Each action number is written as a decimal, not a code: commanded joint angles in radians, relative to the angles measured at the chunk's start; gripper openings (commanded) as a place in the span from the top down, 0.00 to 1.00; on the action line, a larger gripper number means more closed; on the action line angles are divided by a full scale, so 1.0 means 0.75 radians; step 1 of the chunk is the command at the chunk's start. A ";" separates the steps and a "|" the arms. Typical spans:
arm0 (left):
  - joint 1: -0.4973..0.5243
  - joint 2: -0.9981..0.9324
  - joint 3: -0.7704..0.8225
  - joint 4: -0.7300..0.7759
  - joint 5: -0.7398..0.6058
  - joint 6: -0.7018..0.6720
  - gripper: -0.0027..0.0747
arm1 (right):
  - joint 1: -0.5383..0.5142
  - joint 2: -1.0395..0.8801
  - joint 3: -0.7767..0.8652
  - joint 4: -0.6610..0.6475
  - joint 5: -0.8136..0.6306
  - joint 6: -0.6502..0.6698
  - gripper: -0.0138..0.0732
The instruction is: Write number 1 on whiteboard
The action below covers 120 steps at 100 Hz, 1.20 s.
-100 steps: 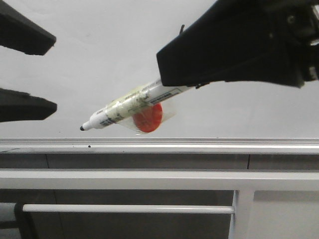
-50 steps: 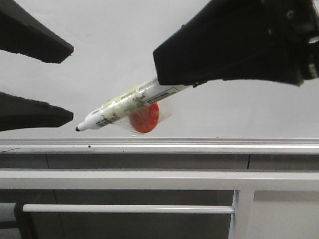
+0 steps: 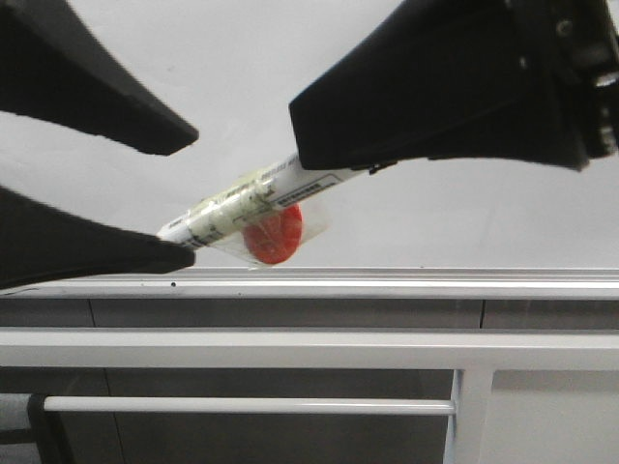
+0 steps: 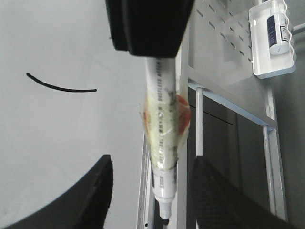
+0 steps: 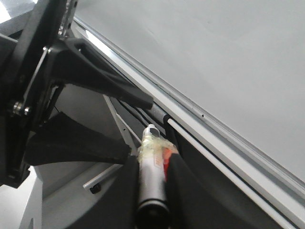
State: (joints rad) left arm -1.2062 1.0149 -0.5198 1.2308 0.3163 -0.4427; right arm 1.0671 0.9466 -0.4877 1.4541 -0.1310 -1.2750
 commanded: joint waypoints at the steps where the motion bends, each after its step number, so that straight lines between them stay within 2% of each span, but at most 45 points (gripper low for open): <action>1: -0.002 0.013 -0.057 0.026 -0.015 -0.019 0.53 | 0.001 -0.009 -0.044 -0.014 0.005 -0.004 0.91; 29: -0.002 0.059 -0.075 0.040 -0.004 -0.054 0.54 | 0.001 -0.012 -0.044 -0.017 0.005 -0.004 0.91; 37: -0.002 0.059 -0.075 0.040 0.002 -0.054 0.58 | 0.001 -0.012 -0.044 -0.019 0.005 -0.004 0.91; 46: -0.002 0.059 -0.075 0.040 0.010 -0.054 0.70 | 0.001 -0.012 -0.044 -0.019 0.005 -0.004 0.91; 61: -0.002 0.059 -0.075 0.040 0.012 -0.054 0.99 | 0.001 -0.012 -0.044 -0.019 -0.001 -0.004 0.91; 89: -0.002 0.059 -0.075 0.040 0.015 -0.054 0.99 | 0.001 -0.012 -0.044 -0.027 -0.024 -0.004 0.91; 99: -0.002 0.059 -0.075 0.040 0.016 -0.105 0.99 | 0.001 -0.012 -0.046 -0.066 -0.023 -0.004 0.90; 109: -0.002 0.059 -0.075 0.040 0.016 -0.126 0.99 | 0.001 -0.034 -0.053 -0.085 -0.043 -0.004 0.78; 120: -0.002 0.059 -0.075 0.040 0.016 -0.196 0.99 | 0.001 -0.073 -0.058 -0.142 -0.066 -0.004 0.51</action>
State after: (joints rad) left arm -1.2062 1.0717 -0.5459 1.2443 0.3267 -0.5399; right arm 1.0671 0.9305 -0.4905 1.4064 -0.1454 -1.2744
